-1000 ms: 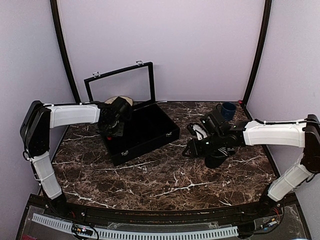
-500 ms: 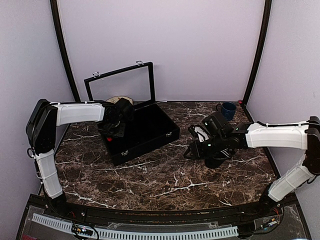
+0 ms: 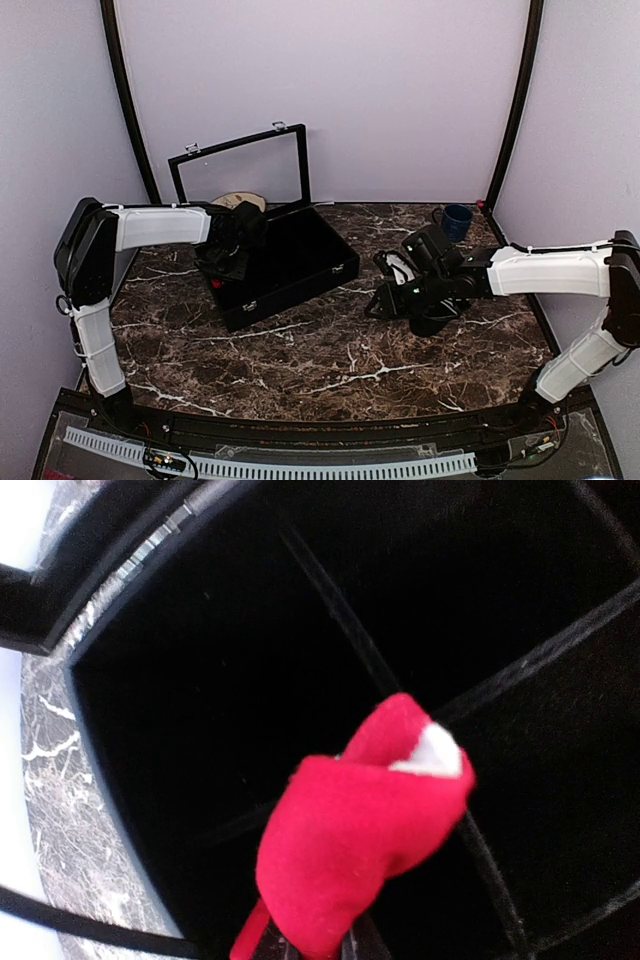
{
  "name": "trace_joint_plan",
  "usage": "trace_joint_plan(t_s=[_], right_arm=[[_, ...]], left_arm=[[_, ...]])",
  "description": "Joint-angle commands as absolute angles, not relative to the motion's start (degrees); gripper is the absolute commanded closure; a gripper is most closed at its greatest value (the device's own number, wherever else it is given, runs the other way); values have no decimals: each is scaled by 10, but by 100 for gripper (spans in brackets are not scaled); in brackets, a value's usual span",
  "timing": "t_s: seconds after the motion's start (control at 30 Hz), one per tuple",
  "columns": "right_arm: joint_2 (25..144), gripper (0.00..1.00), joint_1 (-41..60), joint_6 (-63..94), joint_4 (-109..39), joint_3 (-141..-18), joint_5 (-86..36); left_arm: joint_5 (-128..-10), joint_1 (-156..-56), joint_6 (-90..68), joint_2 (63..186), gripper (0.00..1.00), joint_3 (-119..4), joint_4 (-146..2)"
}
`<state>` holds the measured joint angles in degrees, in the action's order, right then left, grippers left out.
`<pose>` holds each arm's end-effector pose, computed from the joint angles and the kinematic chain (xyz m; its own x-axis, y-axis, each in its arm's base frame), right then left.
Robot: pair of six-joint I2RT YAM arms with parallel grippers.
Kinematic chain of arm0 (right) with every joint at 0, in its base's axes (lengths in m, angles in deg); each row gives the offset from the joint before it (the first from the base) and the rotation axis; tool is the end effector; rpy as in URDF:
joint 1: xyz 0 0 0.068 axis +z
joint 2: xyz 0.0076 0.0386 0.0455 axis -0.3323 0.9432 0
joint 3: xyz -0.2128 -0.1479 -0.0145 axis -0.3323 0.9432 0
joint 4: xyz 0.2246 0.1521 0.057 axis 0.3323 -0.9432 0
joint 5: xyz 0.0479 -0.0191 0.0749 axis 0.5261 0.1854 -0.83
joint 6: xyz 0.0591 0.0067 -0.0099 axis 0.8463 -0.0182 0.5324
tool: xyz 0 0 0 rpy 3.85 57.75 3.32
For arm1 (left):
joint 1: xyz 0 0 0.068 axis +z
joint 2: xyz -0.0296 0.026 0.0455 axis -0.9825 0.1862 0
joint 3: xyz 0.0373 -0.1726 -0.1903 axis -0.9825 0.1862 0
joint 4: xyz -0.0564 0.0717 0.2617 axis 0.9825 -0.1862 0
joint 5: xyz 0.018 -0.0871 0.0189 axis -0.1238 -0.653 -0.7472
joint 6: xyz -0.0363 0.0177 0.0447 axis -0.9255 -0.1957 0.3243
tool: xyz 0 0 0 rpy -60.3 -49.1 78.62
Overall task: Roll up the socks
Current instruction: Place the sock in the storage box.
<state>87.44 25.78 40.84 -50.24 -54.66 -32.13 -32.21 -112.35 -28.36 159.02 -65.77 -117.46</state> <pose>0.2192 0.2368 0.1797 -0.8772 -0.1574 -0.4536 -0.4002 0.7615 0.5098 0.3435 -0.1982 0.1669 -0.8716 0.0560 -0.4870 -0.0776 0.9652 0.2499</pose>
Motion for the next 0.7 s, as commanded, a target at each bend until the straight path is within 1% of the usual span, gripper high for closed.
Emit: trace_joint_plan(t_s=[0.0,0.3,0.67], right_arm=[[882,64,253,402,-483,-561,-327],[892,64,253,405,-472,-564,-328],[897,64,253,405,-472,-571,-325]], left_arm=[[-340,-1118,-277,1606,100,-651,-1217],[-351,-1114,-256,1626,100,-662,-1221],[-424,-1111,-223,1668,100,-689,-1207]])
